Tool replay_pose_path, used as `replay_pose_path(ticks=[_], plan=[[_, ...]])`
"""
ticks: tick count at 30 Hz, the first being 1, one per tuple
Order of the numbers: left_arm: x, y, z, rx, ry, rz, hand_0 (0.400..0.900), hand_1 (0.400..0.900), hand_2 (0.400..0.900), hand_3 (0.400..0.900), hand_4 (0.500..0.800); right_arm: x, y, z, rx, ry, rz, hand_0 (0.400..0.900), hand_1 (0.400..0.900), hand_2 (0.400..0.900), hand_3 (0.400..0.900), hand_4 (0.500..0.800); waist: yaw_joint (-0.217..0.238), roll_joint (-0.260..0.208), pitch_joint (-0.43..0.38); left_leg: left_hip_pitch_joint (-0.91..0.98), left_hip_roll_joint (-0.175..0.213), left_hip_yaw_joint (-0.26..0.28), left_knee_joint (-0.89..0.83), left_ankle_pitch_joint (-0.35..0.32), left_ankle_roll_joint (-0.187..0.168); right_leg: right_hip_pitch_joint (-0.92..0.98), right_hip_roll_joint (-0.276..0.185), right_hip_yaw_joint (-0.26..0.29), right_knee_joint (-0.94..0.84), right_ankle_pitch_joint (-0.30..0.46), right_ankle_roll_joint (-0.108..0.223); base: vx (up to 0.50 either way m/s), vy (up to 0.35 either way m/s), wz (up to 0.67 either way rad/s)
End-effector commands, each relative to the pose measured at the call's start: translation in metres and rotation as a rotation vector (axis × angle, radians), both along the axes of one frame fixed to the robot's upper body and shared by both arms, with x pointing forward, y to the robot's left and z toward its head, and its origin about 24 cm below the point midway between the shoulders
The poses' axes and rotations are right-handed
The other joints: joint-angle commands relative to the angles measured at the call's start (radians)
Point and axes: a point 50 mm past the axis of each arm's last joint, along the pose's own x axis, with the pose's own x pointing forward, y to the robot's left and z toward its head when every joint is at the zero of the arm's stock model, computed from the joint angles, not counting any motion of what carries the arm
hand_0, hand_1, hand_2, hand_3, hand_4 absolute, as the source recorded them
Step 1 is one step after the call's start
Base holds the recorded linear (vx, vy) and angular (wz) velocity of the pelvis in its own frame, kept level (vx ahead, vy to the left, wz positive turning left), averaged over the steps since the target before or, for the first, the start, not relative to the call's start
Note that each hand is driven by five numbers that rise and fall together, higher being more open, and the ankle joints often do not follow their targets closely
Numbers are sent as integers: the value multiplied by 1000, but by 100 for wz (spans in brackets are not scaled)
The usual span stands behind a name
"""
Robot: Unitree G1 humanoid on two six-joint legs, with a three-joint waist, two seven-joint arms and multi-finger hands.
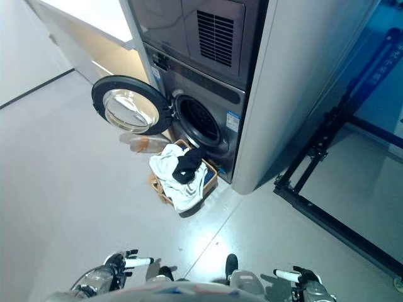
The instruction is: Put the clothes in the basket into the washing machine.
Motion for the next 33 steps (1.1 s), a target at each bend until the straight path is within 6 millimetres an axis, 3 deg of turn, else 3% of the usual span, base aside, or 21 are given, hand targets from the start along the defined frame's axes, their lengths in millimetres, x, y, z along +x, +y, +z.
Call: replay_pose_path(ticks=[1, 5, 9, 13, 16, 21, 22, 25, 28, 29, 32, 33], plan=[[-7, 17, 4, 28, -1, 56, 900, 900, 900, 900, 800, 3, -16, 7, -58, -14, 3, 900, 900, 900, 900, 800, 14, -26, 13, -67, -15, -17, 196, 14, 39, 121, 23, 63, -4, -125, 37, 60, -83, 5], [-12, 14, 1, 20, 18, 46, 900, 900, 900, 900, 800, -4, -21, 7, -67, 13, -16, 900, 900, 900, 900, 800, 15, -29, 15, -150, -98, -28, 118, -35, 75, 137, 17, 63, -7, -131, 49, 83, -22, -9], [-12, 12, 0, 21, 16, 41, 900, 900, 900, 900, 800, -7, -22, 7, -73, 22, -17, 900, 900, 900, 900, 800, 29, -25, 26, -202, -157, -80, -70, 38, 71, 173, 31, 75, -20, -134, 60, 155, 36, -30], [-13, 11, 0, 20, 14, 47, 900, 900, 900, 900, 800, -11, -24, 7, -75, 39, -19, 900, 900, 900, 900, 800, 36, -18, 13, -192, -184, -72, -214, 50, 84, 235, 47, 113, -46, -163, 73, 305, 99, -28], [-18, 10, -2, 14, 23, 58, 900, 900, 900, 900, 800, -13, -24, 7, -74, 55, -10, 900, 900, 900, 900, 800, 46, -16, -10, -209, -180, -49, -231, 55, 87, 273, 49, 147, -52, -192, 79, 394, 166, -37], [-14, 17, 1, 28, 18, 57, 900, 900, 900, 900, 800, -12, -18, 4, -52, 55, -2, 900, 900, 900, 900, 800, 54, -62, -46, -210, -189, -19, -205, 80, 109, 293, 0, 167, -10, -225, 108, 453, 243, -24], [-13, 18, 2, 34, 15, 53, 900, 900, 900, 900, 800, -12, -18, 4, -50, 56, -5, 900, 900, 900, 900, 800, 56, -75, -56, -212, -197, -14, -192, 62, 115, 292, -14, 171, 3, -209, 123, 496, 303, -7], [-10, 22, 4, 48, 11, 36, 900, 900, 900, 900, 800, -11, -16, 4, -40, 45, 5, 900, 900, 900, 900, 800, 55, -122, -70, -198, -238, 7, -144, -15, 152, 276, -55, 194, 93, -22, 196, 458, 306, -10], [-3, 30, 10, 69, -10, 34, 900, 900, 900, 900, 800, -2, -13, 4, -31, 27, 20, 900, 900, 900, 900, 800, 65, -145, -67, -158, -264, 23, -139, -88, 191, 219, -53, 210, 254, 159, 259, 385, 293, -23], [2, 33, 13, 81, -25, 32, 900, 900, 900, 900, 800, 0, -14, 5, -34, 24, 20, 900, 900, 900, 900, 800, 64, -145, -58, -144, -269, 19, -139, -101, 201, 185, -50, 201, 316, 187, 275, 312, 280, -12], [10, 42, 20, 106, -55, 49, 900, 900, 900, 900, 800, 7, -15, 7, -35, 1, 23, 900, 900, 900, 900, 800, 54, -138, -34, -117, -269, 8, -139, -115, 217, 107, -48, 159, 463, 221, 287, 224, 218, 10], [16, 44, 23, 118, -76, 50, 900, 900, 900, 900, 800, 5, -19, 8, -47, 4, 4, 900, 900, 900, 900, 800, 45, -112, -21, -77, -268, -7, -156, -119, 224, 43, -64, 125, 539, 201, 270, 291, 218, 35]])
